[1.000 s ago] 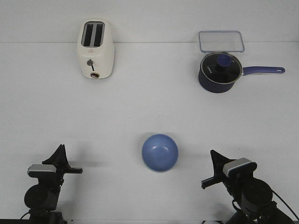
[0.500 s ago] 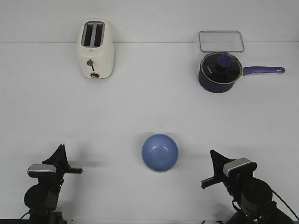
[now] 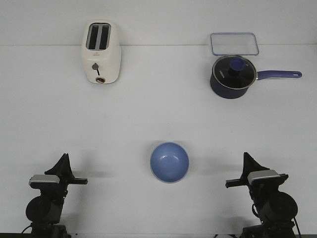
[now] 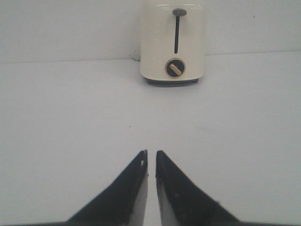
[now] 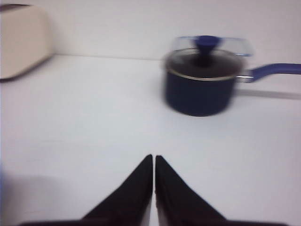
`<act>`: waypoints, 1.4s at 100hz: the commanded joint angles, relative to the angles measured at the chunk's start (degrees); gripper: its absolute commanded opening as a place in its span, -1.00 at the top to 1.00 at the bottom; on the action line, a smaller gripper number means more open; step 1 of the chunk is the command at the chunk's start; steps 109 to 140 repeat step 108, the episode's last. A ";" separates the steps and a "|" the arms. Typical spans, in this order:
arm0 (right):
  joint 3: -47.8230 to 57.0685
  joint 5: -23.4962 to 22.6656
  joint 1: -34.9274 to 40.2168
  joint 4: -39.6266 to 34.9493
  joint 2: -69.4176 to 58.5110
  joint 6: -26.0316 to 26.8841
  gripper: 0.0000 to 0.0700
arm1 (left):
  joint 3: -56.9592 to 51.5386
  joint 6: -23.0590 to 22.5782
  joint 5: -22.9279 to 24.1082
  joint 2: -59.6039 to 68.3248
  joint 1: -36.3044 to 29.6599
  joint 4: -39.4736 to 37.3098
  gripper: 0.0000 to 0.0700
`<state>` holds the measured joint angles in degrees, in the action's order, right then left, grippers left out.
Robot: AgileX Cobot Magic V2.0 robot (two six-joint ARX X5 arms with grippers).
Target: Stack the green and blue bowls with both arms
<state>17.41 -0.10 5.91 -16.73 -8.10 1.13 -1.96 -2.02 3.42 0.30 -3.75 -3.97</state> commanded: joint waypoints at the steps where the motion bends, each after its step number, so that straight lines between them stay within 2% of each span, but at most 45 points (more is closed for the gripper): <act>1: -3.48 -2.89 -5.64 3.26 2.78 -3.04 0.98 | 1.16 0.13 -0.04 -0.13 0.09 -0.81 0.96; 14: -9.55 -3.15 -10.03 5.07 6.08 -3.10 0.98 | 1.16 0.13 -0.04 -0.13 0.09 -0.79 0.96; 39: -16.68 -3.10 -10.27 9.42 8.02 -2.08 0.98 | 1.16 0.13 -0.04 -0.13 0.09 -0.81 0.96; 140: -16.68 -2.93 -10.23 11.15 8.02 -2.05 0.98 | 1.16 0.13 -0.04 -0.11 0.09 -0.81 0.96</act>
